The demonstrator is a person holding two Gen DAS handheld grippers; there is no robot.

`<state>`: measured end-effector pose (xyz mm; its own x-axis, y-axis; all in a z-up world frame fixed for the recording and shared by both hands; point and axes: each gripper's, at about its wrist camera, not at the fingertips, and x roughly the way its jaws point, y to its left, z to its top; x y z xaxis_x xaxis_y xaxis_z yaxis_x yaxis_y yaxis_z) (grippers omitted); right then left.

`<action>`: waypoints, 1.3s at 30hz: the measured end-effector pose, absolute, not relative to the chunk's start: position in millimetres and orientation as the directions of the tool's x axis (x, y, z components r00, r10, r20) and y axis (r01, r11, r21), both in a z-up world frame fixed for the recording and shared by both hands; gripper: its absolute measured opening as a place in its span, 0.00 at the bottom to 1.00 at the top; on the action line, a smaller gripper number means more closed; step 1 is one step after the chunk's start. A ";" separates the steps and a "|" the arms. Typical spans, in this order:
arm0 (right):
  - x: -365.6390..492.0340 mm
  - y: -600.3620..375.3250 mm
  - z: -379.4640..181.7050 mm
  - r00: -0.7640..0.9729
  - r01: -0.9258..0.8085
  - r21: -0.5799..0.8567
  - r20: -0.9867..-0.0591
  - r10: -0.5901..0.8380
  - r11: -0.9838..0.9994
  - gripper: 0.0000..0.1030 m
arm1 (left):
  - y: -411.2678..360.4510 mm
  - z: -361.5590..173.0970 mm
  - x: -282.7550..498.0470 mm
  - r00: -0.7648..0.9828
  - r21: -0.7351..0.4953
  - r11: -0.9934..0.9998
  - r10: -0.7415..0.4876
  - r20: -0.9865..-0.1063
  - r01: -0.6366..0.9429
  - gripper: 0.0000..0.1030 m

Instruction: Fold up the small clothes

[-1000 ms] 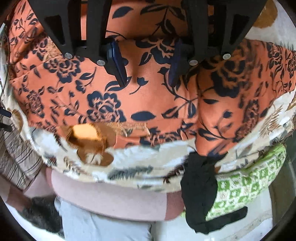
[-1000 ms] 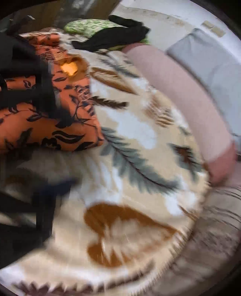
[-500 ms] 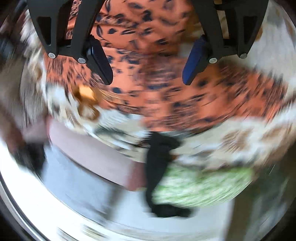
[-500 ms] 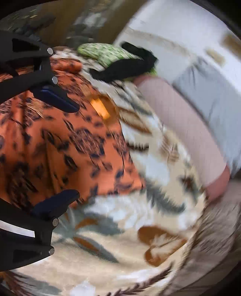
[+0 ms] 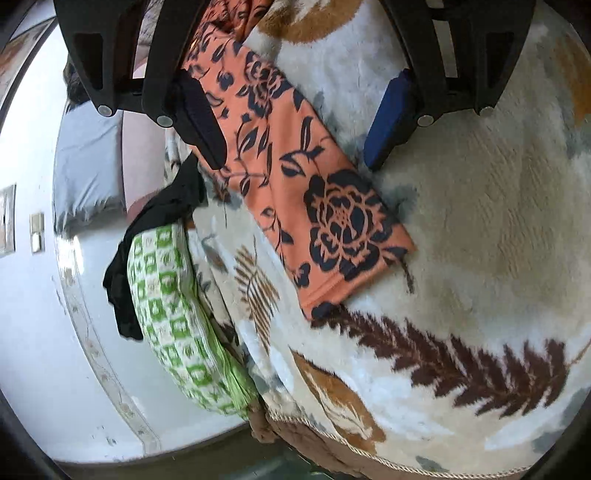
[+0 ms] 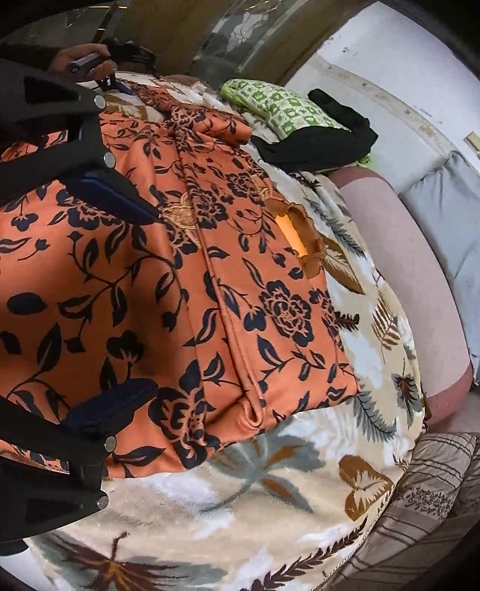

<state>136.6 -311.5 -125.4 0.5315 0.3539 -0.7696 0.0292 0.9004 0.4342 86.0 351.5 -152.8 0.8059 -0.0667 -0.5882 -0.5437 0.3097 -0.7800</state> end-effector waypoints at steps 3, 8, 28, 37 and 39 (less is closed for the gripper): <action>141.5 -305.9 -118.9 0.539 0.018 0.426 -0.766 0.350 0.905 0.85 | 358.6 -156.3 96.4 0.793 -0.762 0.322 -0.056 -0.607 -0.561 0.74; 144.1 -297.5 -119.2 0.540 -0.003 0.417 -0.764 0.353 0.909 0.85 | 377.9 -156.7 111.9 0.754 -0.739 0.299 -0.090 -0.651 -0.603 0.04; 133.5 -369.1 -117.8 0.647 0.110 0.530 -0.680 0.345 0.841 0.85 | -96.8 37.2 205.6 0.684 -0.214 0.894 -0.441 -0.581 0.394 0.71; 169.2 -388.4 -102.5 0.657 0.089 0.598 -0.636 0.404 0.796 0.94 | 30.5 -63.5 195.2 0.628 -0.209 0.978 -0.162 -0.761 -0.001 0.72; 192.7 -383.7 -107.3 0.631 0.062 0.636 -0.622 0.464 0.769 0.94 | 69.9 -79.9 194.4 0.608 -0.184 0.978 -0.087 -0.789 -0.099 0.72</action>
